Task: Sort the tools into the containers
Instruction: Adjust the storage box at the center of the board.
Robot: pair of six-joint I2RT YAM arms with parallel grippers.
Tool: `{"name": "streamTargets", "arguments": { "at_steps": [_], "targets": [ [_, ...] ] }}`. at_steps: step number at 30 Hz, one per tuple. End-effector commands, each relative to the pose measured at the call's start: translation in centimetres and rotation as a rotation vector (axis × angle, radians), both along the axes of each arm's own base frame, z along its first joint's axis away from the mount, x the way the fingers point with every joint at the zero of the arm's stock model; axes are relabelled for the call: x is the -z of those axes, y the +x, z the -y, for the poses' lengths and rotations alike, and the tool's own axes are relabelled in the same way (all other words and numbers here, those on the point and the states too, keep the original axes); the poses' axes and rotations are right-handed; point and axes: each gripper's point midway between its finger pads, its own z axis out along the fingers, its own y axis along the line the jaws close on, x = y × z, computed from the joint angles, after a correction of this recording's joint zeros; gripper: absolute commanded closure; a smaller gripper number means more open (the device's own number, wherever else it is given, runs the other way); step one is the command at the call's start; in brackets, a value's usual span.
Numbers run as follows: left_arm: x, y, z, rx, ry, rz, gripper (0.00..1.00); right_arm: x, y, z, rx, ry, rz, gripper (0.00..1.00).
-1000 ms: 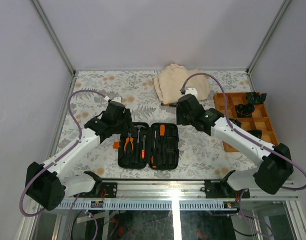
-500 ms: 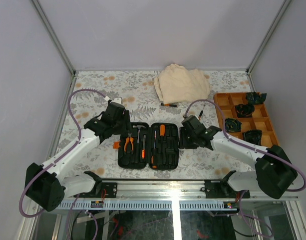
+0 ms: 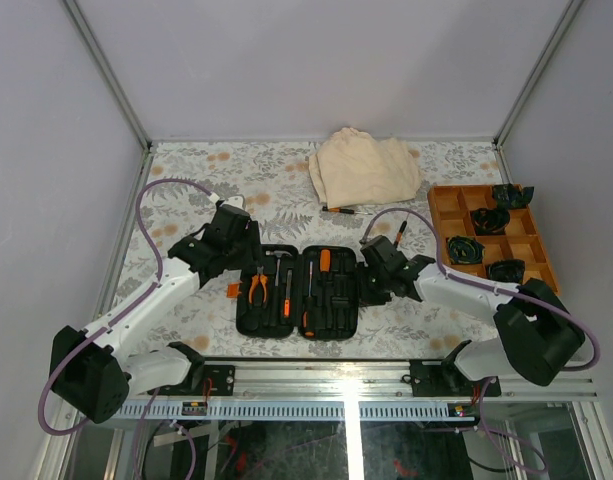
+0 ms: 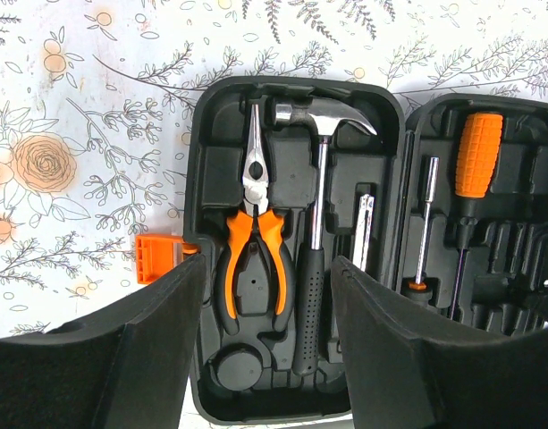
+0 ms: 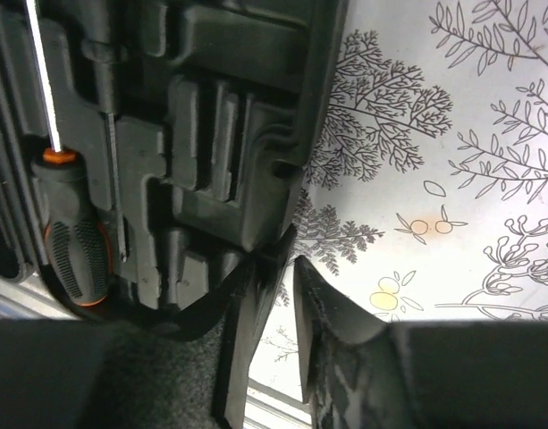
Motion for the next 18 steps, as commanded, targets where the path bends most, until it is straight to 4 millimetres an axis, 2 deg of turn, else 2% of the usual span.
{"name": "streamTargets", "arguments": {
  "at_steps": [1, 6, 11, 15, 18],
  "targets": [
    [-0.1, 0.1, -0.4, -0.018, 0.010, 0.017, 0.43, 0.1, 0.6, -0.5, -0.009, -0.015, 0.003, 0.74],
    [0.0, 0.1, -0.3, -0.019, 0.012, 0.014, 0.43, 0.3, 2.1, 1.0, 0.018, -0.129, 0.044, 0.81],
    [0.2, 0.1, -0.3, -0.017, 0.015, 0.008, 0.43, -0.1, 4.7, 2.3, 0.026, -0.264, 0.117, 0.81],
    [0.2, 0.1, -0.4, -0.019, 0.016, 0.007, 0.43, -0.7, 7.1, 2.1, -0.002, -0.322, 0.156, 0.74],
    [0.1, 0.1, -0.4, -0.022, 0.018, 0.010, 0.43, -2.4, 8.7, 1.7, -0.006, -0.326, 0.207, 0.63]
  ]
}}
